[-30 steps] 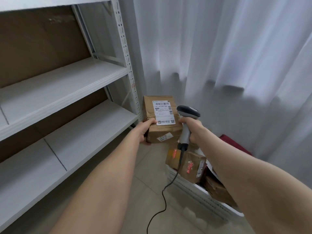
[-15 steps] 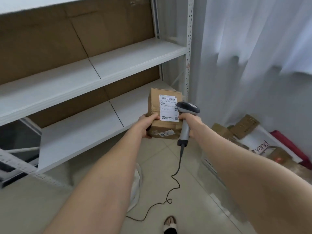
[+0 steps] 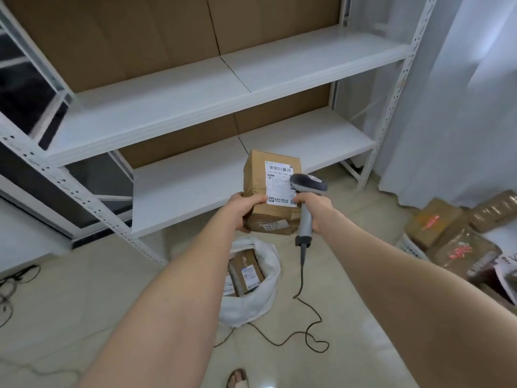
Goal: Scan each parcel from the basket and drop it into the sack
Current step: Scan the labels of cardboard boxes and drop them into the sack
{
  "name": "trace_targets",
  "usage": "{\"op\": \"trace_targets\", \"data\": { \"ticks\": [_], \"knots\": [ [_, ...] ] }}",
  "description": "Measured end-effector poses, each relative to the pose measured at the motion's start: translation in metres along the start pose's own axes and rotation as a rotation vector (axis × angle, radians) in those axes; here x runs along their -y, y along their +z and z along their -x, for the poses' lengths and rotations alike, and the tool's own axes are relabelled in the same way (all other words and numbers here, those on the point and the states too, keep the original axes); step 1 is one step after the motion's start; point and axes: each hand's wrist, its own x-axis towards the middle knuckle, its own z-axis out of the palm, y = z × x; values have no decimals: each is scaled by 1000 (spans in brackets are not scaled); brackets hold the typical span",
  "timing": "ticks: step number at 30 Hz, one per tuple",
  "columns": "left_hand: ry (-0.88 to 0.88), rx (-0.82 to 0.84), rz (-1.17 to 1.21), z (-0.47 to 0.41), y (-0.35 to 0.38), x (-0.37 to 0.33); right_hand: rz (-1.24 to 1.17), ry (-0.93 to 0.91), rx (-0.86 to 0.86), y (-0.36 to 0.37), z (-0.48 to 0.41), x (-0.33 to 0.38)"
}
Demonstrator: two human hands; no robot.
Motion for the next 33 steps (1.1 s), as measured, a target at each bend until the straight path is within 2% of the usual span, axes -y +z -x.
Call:
{"op": "trace_targets", "data": {
  "ticks": [7, 13, 25, 33],
  "knots": [
    [-88, 4, 10, -83, -111, 29, -12, 45, 2, 136, -40, -33],
    [-174, -6, 26, -176, -157, 90, 12, 137, 34, 212, -113, -90],
    [-385, -75, 108, -392, -164, 336, 160, 311, 79, 288, -322, -303],
    [-509, -95, 179, -494, -158, 467, 326, 373, 122, 320, -437, -422]
  ]
}}
